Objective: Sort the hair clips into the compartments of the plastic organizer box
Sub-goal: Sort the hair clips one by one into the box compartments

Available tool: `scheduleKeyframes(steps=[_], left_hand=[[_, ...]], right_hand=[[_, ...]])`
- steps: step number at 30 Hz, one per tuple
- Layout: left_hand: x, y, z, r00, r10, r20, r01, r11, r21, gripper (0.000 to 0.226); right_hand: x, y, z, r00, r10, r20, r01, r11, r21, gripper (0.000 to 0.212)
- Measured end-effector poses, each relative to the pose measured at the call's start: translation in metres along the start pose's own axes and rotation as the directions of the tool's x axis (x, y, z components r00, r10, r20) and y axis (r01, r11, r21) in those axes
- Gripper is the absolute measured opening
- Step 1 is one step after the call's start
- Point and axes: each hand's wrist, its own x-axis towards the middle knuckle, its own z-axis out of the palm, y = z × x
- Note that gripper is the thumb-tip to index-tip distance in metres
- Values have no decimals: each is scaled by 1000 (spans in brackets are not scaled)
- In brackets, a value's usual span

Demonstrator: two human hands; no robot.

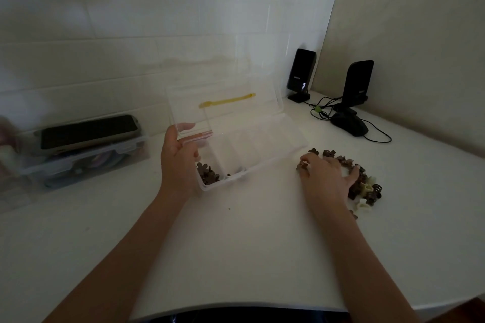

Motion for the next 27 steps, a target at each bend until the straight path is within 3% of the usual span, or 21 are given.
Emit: scheduleKeyframes(steps=[4, 8, 16, 20, 24, 27], left_hand=[[1, -1, -1, 1000, -15, -4, 15, 1000, -3, 39], [1, 0, -1, 1000, -25, 19, 25, 1000, -11, 43], [1, 3, -1, 999, -24, 34, 24, 1000, -18, 35], [1, 2, -1, 1000, -16, 20, 17, 1000, -9, 35], [1, -2, 2, 1000, -4, 5, 4, 1000, -3, 33], [-2, -7, 6, 999, -18, 36, 18, 1000, -5, 26]], right_hand=[[0, 0, -3, 994, -62, -87, 74, 987, 142, 18], [-2, -8, -6, 965, -192, -178, 248, 890, 382, 14], [-10, -14, -12, 945, -223, -238, 305, 865, 398, 16], [-16, -22, -15, 942, -248, -225, 333, 767, 549, 15], [-31, -40, -15, 872, -364, -327, 489, 635, 597, 12], [-43, -58, -7, 754, -491, -436, 656, 576, 487, 11]])
